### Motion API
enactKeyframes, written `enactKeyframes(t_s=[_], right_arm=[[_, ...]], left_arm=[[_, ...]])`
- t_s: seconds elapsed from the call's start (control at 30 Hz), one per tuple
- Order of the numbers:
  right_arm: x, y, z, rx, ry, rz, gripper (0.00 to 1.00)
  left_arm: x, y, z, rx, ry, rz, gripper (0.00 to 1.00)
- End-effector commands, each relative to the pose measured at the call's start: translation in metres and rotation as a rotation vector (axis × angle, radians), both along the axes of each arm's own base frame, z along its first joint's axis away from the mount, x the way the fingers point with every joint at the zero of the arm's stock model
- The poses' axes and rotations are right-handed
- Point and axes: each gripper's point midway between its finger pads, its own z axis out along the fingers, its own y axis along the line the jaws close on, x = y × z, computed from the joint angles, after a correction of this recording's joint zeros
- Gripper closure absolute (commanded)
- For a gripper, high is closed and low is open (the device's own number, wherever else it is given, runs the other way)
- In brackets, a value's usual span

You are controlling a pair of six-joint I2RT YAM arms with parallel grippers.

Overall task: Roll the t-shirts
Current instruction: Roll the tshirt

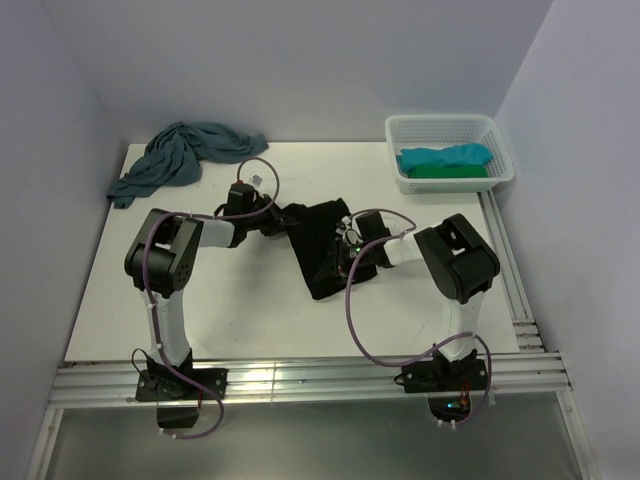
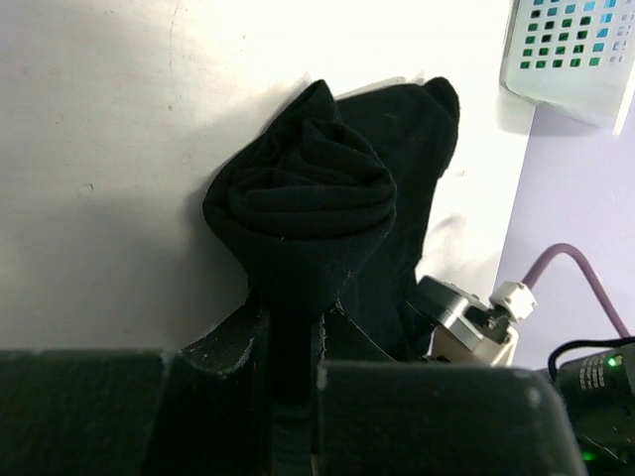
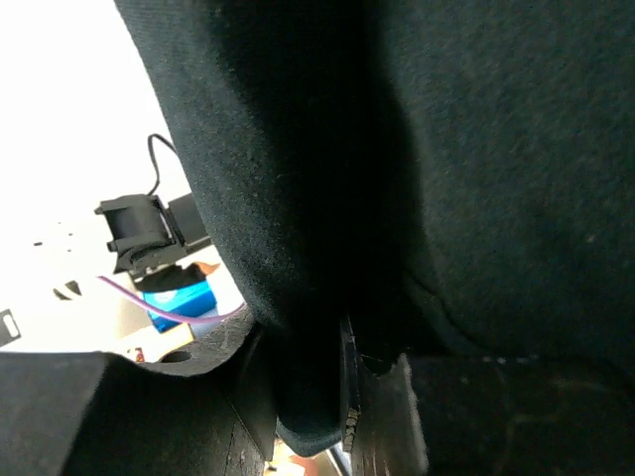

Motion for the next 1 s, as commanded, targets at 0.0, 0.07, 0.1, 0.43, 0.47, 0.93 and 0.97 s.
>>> enactKeyframes(t_s=[0.0, 0.07, 0.1, 0.43, 0.47, 0.93, 0.97], right_arm=[[-0.014, 0.0, -0.006, 0.019, 0.067, 0.036, 0.8], [-0.019, -0.009, -0.015, -0.07, 0.096, 0.039, 0.66], [-0.009, -0.012, -0.016, -0.124, 0.025, 0.04, 0.6], [-0.017, -0.046, 0.012, -0.34, -0.047, 0.029, 0.43], [-0.015, -0.049, 0.017, -0.362, -0.069, 0.019, 0.39], [0.043, -0.005, 0.112, -0.807, -0.581, 0.095, 0.35], [0.043, 0.004, 0.105, -0.823, -0.585, 0.121, 0.35]], left_arm=[[0.018, 0.008, 0.026, 0.015, -0.102, 0.035, 1.0], [0.018, 0.008, 0.026, 0.017, -0.102, 0.034, 1.0], [0.018, 0.007, 0.026, 0.017, -0.102, 0.034, 1.0], [0.021, 0.005, 0.027, 0.017, -0.106, 0.02, 1.0], [0.021, 0.004, 0.027, 0.017, -0.107, 0.017, 1.0], [0.011, 0.006, 0.017, 0.055, -0.042, -0.02, 1.0], [0.01, 0.006, 0.016, 0.058, -0.035, -0.022, 1.0]])
